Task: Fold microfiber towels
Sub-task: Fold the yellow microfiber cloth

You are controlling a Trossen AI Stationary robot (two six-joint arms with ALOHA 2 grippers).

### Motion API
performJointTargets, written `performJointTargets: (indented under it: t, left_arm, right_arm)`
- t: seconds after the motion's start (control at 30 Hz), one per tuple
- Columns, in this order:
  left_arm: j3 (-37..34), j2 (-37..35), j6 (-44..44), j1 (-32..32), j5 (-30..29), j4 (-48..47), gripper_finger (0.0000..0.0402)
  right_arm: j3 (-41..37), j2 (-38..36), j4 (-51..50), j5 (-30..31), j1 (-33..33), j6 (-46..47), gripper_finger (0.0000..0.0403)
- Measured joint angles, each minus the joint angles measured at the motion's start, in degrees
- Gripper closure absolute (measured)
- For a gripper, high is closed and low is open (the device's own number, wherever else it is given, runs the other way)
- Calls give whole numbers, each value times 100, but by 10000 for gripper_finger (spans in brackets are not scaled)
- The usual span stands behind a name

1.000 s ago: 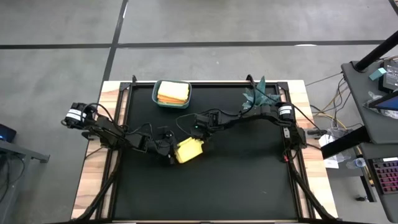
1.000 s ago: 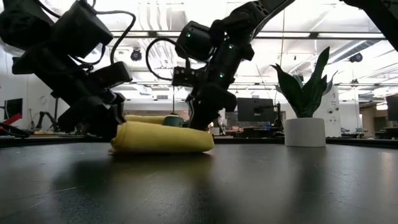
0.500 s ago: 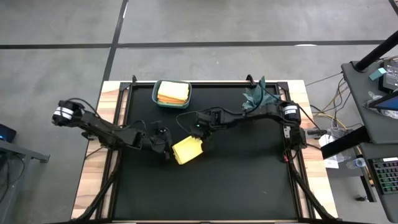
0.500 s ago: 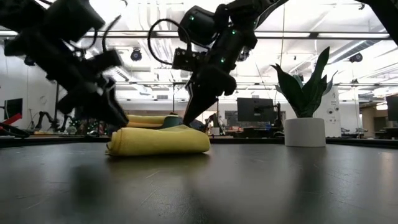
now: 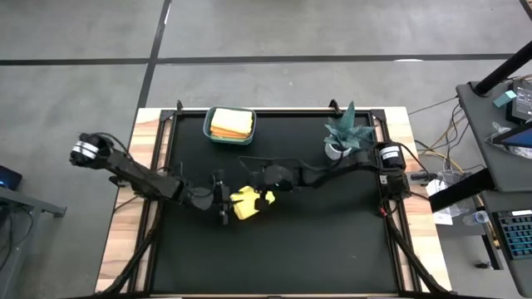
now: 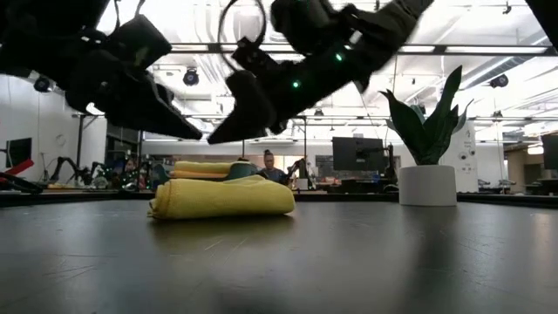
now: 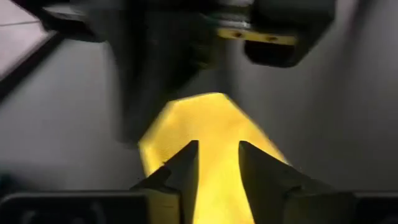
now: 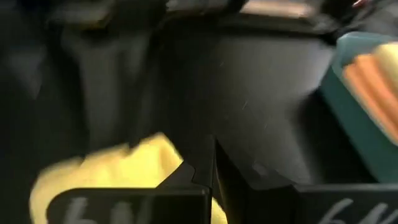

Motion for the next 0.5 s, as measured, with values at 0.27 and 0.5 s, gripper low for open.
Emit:
performJointTargets:
  t: [0.27, 0.5]
  left_arm:
    - [3, 1360, -83, -303, 1, 1648, 380]
    - [-4, 2068, -556, -292, 311, 2293, 399]
  right_arm:
    - [-809, 500, 2228, 1056, 415, 596, 394]
    - [-578, 956, 2190, 1076, 395, 976, 394]
